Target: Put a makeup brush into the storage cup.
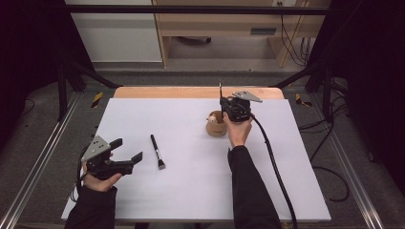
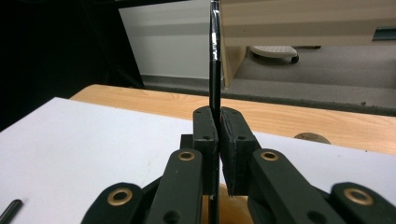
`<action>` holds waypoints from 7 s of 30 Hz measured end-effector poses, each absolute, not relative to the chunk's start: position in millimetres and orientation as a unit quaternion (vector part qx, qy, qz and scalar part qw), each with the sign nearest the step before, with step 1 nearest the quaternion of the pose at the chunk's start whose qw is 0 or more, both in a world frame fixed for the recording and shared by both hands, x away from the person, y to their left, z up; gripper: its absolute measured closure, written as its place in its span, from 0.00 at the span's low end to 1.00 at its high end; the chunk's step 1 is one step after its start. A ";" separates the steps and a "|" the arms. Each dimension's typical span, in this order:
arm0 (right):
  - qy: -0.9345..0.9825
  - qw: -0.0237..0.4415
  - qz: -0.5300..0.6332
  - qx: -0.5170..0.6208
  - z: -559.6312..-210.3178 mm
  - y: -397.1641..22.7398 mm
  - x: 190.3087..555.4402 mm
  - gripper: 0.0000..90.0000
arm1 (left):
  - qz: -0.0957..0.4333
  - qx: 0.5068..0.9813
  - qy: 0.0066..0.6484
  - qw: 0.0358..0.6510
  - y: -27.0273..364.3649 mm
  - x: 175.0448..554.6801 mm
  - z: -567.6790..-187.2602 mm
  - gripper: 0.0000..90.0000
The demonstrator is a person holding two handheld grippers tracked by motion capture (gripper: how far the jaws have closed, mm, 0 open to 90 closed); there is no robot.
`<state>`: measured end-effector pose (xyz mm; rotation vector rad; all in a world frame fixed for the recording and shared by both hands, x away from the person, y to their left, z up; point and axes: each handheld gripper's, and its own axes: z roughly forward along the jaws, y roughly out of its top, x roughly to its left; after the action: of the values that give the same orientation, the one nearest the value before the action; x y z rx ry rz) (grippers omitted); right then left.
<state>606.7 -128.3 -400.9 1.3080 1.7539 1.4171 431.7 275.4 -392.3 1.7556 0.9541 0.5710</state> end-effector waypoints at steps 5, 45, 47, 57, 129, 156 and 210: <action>0.655 0.263 0.518 0.483 -405.6 -125.9 607.5 0.95 | 0.237 0.728 0.396 0.507 275.7 431.5 -392.1 0.08; 0.695 0.237 0.478 0.483 -432.2 -131.9 590.2 0.94 | 0.235 0.731 0.395 0.505 272.6 431.9 -394.1 0.08; 0.692 0.239 0.483 0.480 -428.1 -135.1 583.8 0.94 | 0.235 0.732 0.395 0.503 272.0 432.4 -394.7 0.08; 0.705 0.218 0.508 0.444 -404.0 -153.4 548.8 0.80 | 0.234 0.730 0.398 0.504 271.6 432.6 -395.4 0.08; 0.693 0.238 0.534 0.422 -404.1 -254.7 427.0 0.08 | 0.234 0.727 0.403 0.504 271.4 430.7 -399.4 0.08; 0.691 0.239 0.532 0.427 -402.6 -256.3 425.7 0.08 | 0.236 0.729 0.410 0.495 258.0 436.4 -401.3 0.08; 0.694 0.238 0.530 0.425 -401.7 -250.9 426.4 0.07 | 0.208 0.771 0.486 0.355 211.0 493.4 -449.0 0.24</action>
<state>426.4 -250.9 -401.7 1.1643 1.9017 1.4532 493.4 211.0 -449.0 1.9920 1.2544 0.5380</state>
